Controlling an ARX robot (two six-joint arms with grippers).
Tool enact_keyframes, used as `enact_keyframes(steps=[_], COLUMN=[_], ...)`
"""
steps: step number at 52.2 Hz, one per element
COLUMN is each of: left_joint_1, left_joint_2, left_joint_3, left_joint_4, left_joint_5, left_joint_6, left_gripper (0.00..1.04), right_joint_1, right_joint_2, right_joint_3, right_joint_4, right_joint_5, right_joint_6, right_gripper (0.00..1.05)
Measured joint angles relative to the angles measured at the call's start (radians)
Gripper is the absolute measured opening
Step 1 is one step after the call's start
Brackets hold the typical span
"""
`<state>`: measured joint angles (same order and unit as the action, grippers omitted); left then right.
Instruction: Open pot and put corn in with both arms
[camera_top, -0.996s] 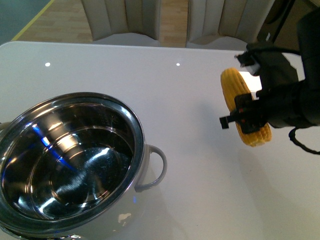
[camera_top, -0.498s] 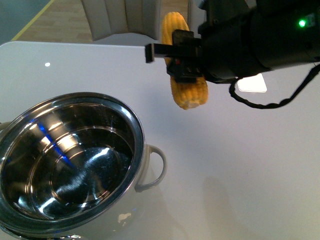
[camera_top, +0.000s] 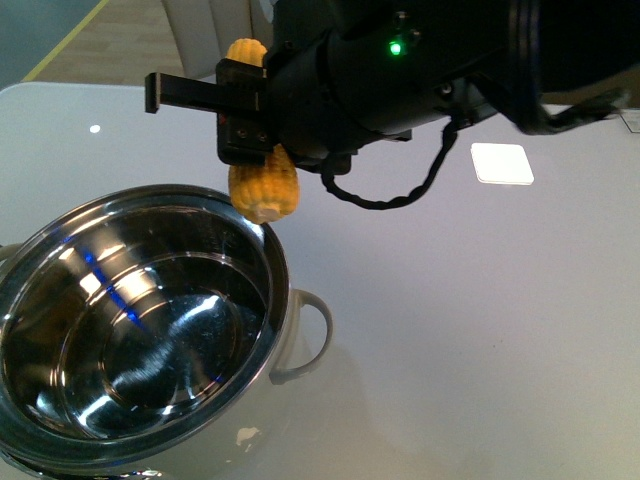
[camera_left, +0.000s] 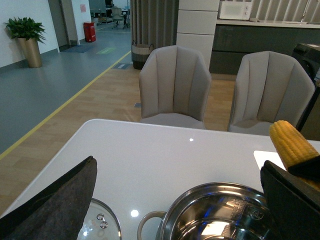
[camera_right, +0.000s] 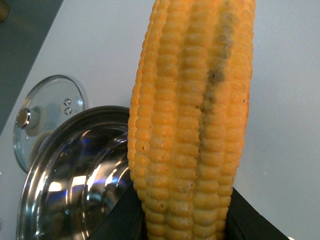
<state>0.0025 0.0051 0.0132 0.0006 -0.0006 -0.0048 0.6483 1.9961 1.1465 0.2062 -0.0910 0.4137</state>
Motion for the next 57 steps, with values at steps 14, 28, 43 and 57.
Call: enact_keyframes(steps=[14, 28, 43, 57], left_joint_1=[0.0, 0.0, 0.0, 0.0], left_joint_2=[0.0, 0.0, 0.0, 0.0], left_joint_3=[0.0, 0.0, 0.0, 0.0], left_joint_4=[0.0, 0.0, 0.0, 0.0], left_joint_5=[0.0, 0.0, 0.0, 0.0], left_joint_6=[0.0, 0.0, 0.0, 0.0], left_gripper=[0.98, 0.98, 0.98, 0.98], right_joint_1=[0.04, 0.076, 0.102, 0.105], right_joint_2=[0.083, 0.142, 0.153, 0.169], right_joint_3=[0.098, 0.146, 0.137, 0.134], right_joint_4=[-0.025, -0.037, -0.065, -0.092], right_joint_5=[-0.002, -0.008, -0.05, -0.056], right_joint_6=[0.056, 0.092, 0.082, 0.059], right_gripper=[0.23, 0.23, 0.23, 0.23])
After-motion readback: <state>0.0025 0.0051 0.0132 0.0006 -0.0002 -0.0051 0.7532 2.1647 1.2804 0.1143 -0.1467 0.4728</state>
